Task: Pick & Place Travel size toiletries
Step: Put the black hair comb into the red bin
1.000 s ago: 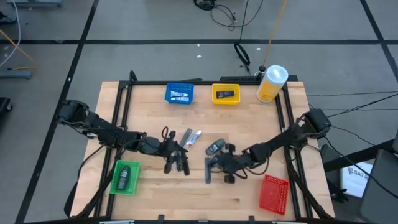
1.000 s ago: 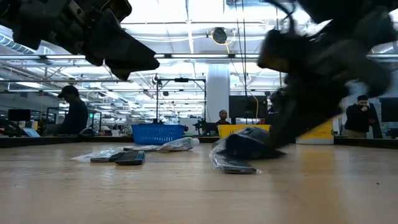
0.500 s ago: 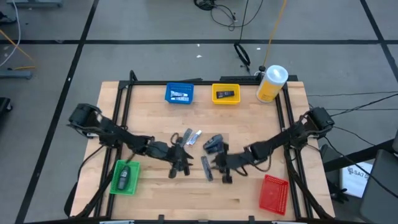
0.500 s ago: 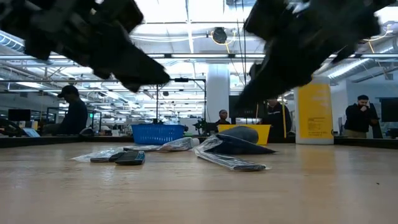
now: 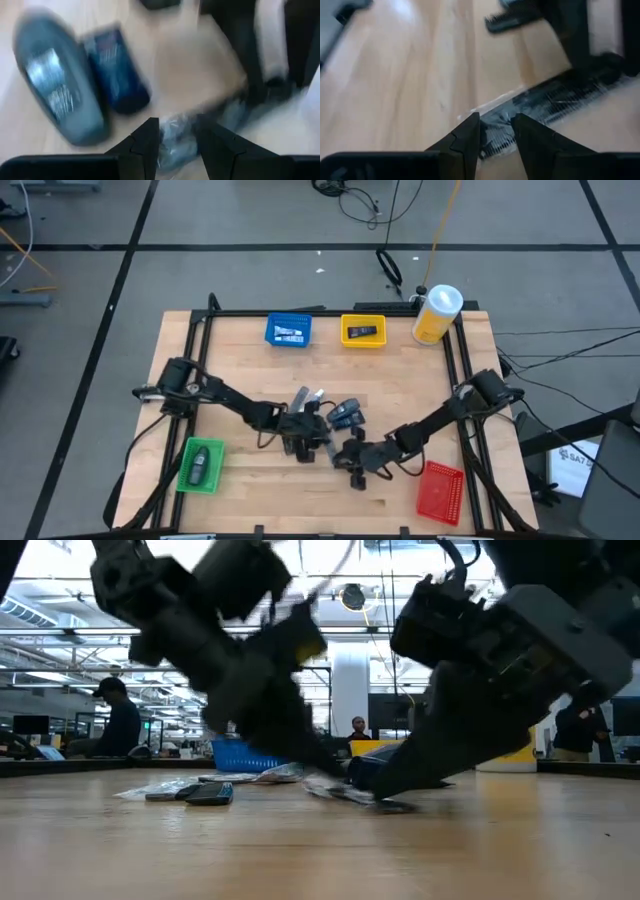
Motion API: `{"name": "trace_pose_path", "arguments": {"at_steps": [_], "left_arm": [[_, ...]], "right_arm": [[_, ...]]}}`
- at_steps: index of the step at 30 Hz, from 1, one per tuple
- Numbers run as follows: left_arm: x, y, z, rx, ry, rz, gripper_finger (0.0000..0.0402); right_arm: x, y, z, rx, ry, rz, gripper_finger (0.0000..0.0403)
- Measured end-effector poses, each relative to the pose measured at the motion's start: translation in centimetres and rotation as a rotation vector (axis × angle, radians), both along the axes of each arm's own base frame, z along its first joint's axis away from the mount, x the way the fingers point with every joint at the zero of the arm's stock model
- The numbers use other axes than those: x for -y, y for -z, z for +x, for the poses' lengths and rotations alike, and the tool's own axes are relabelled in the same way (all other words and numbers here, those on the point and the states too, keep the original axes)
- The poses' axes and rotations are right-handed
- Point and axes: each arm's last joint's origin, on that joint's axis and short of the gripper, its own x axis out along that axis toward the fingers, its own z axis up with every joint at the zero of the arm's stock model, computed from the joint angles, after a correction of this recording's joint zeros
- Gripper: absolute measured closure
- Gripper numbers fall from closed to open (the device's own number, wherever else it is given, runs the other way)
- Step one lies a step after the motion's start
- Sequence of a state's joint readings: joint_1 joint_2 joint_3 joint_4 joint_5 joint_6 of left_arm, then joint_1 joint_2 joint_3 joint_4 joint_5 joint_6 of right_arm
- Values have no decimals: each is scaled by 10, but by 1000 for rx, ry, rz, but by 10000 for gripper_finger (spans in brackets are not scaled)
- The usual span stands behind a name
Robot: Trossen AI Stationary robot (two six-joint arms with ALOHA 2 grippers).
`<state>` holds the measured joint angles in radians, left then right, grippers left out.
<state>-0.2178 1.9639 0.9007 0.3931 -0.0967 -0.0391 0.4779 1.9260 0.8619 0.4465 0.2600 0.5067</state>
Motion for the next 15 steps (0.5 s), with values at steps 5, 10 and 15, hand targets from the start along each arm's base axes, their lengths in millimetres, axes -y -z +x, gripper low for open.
{"name": "trace_pose_path", "arguments": {"at_steps": [5,10,15], "left_arm": [[1,0,0,-29,25,-83,273],[20,-31,-3,68,82,-187,273],[32,-41,-9,97,121,-143,273]], "right_arm": [[1,-30,-24,-122,-7,-42,289],[4,-63,-39,-89,45,-65,289],[-13,-68,-39,2,-39,-51,289]]}}
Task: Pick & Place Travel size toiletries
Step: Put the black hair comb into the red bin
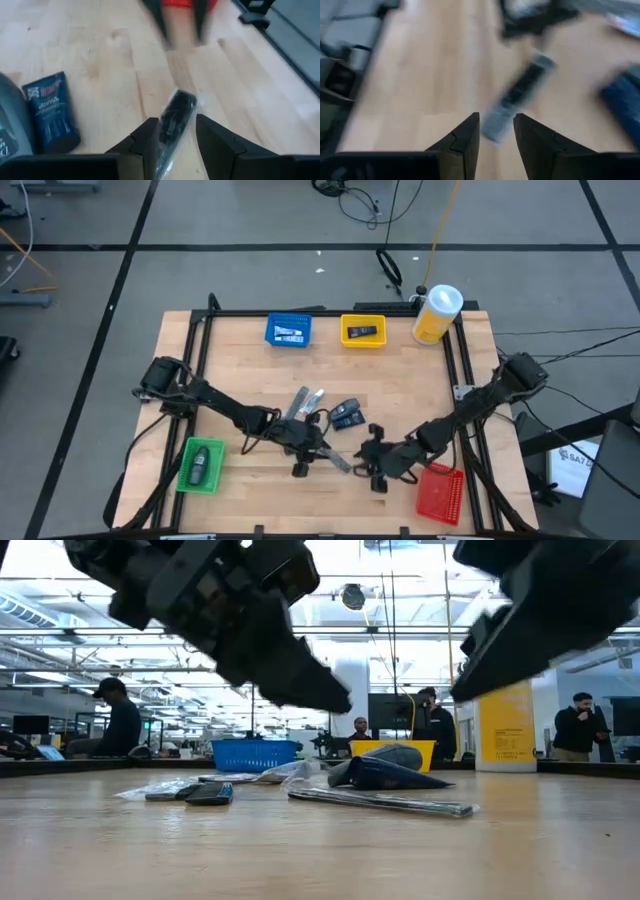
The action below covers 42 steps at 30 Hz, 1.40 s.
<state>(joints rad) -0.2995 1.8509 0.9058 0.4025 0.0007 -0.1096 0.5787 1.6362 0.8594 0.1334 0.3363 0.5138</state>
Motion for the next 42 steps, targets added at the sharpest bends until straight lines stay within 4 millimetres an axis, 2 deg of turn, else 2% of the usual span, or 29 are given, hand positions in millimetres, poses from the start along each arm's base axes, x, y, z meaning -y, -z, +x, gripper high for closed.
{"name": "trace_pose_path", "arguments": {"at_steps": [3,6,9,11,15,19,23,25,28,34,38,42], "left_arm": [[-6,3,0,-27,-48,29,273],[-17,18,2,-94,-86,51,273],[-24,31,4,-151,-68,19,273],[-27,35,2,-199,-64,-3,273],[-22,36,0,-233,-61,-57,273],[-2,22,1,-134,28,-142,273],[10,6,1,-39,72,-140,273],[11,8,-1,-49,83,-116,275],[12,14,-1,-59,85,-63,298],[10,20,-4,-86,132,38,392],[9,24,-7,-125,156,82,389],[10,26,-9,-149,172,105,399]], "right_arm": [[-13,17,4,21,-58,-6,289],[-20,36,14,46,-90,50,289],[-18,55,19,23,-55,43,289],[-15,61,21,-1,-28,49,289],[-7,55,15,-81,-6,5,289],[2,37,3,-116,60,-67,289],[5,13,0,-63,128,9,289],[6,8,-2,-63,161,60,288],[10,9,-1,-97,241,161,277],[42,24,6,-294,470,332,214],[59,34,9,-385,496,453,167],[69,41,5,-422,516,499,134]]}}
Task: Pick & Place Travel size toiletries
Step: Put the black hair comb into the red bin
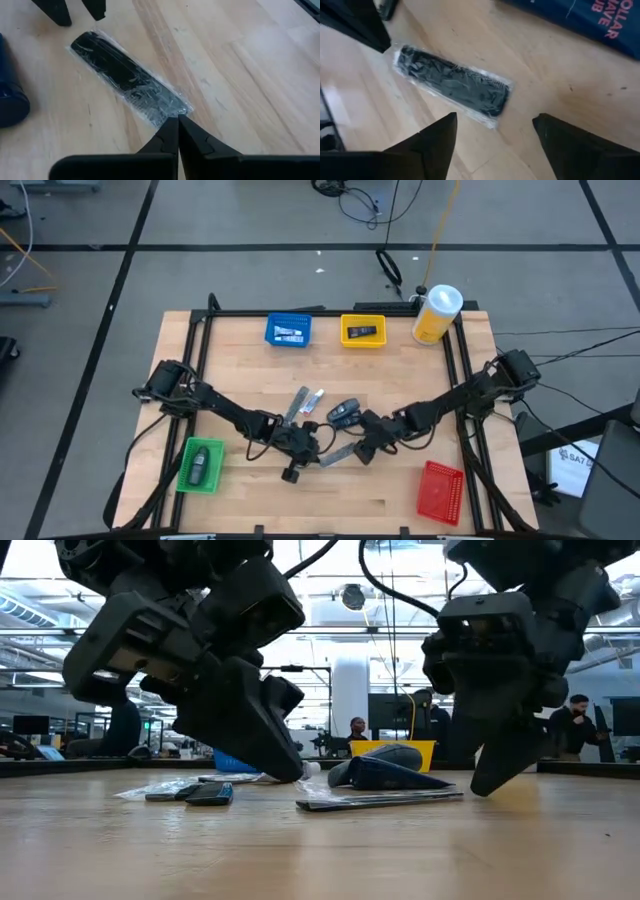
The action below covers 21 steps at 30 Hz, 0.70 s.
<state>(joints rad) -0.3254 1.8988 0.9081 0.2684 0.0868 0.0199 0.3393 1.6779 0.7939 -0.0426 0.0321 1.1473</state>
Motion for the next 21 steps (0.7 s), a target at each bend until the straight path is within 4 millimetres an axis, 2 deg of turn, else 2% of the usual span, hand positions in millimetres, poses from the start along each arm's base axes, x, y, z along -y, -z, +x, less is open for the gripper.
{"name": "trace_pose_path", "arguments": {"at_steps": [8,21], "left_arm": [[2,3,1,15,-15,11,397],[-5,39,11,-28,-46,-47,398]], "right_arm": [[3,11,-7,68,16,96,129],[3,14,-8,166,20,148,136]]}}
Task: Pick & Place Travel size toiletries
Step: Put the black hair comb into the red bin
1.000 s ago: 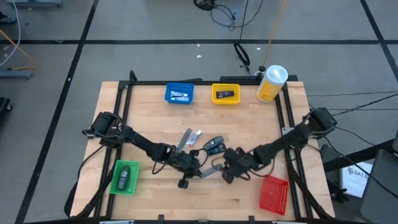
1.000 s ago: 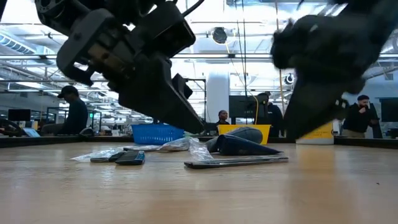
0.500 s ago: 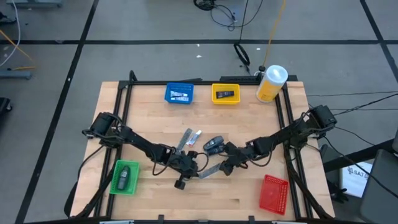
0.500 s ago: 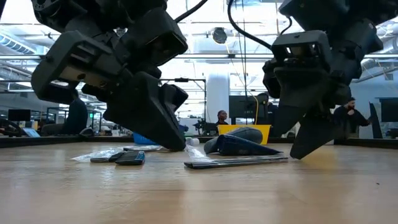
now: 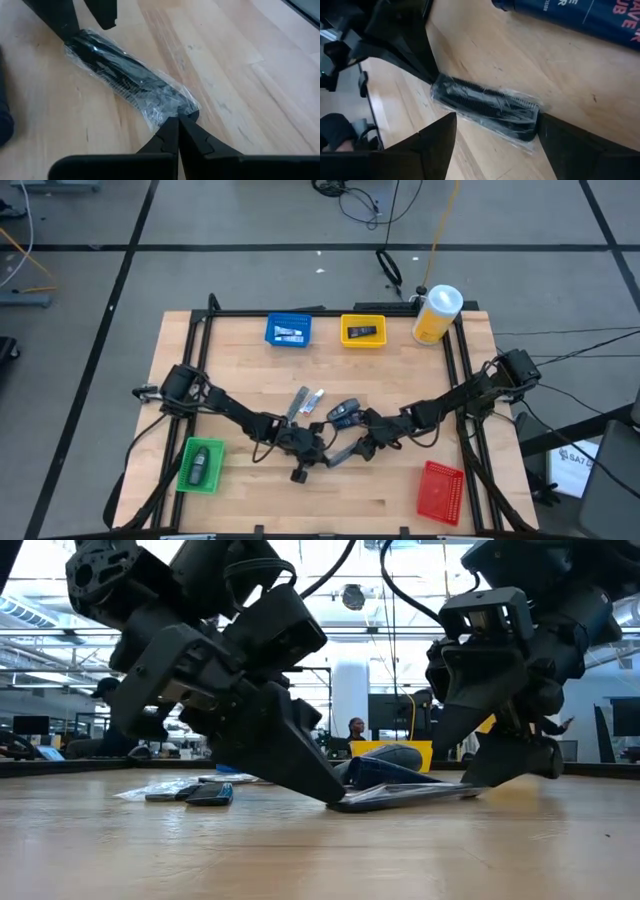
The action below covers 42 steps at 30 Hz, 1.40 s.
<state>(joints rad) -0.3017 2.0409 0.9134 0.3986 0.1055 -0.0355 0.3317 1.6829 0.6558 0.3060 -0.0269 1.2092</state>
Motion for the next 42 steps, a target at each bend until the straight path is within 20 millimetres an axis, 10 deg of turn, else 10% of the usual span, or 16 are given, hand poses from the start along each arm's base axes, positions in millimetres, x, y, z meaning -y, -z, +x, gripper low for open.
{"name": "trace_pose_path", "arguments": {"at_steps": [12,29,42], "left_arm": [[0,9,1,9,-6,-1,397],[1,-23,-4,65,15,37,392],[-11,-34,-8,33,-181,175,392]], "right_arm": [[-1,-2,2,50,-33,22,175],[-8,-5,2,94,-201,65,384],[-99,-30,31,473,-534,-290,401]]}}
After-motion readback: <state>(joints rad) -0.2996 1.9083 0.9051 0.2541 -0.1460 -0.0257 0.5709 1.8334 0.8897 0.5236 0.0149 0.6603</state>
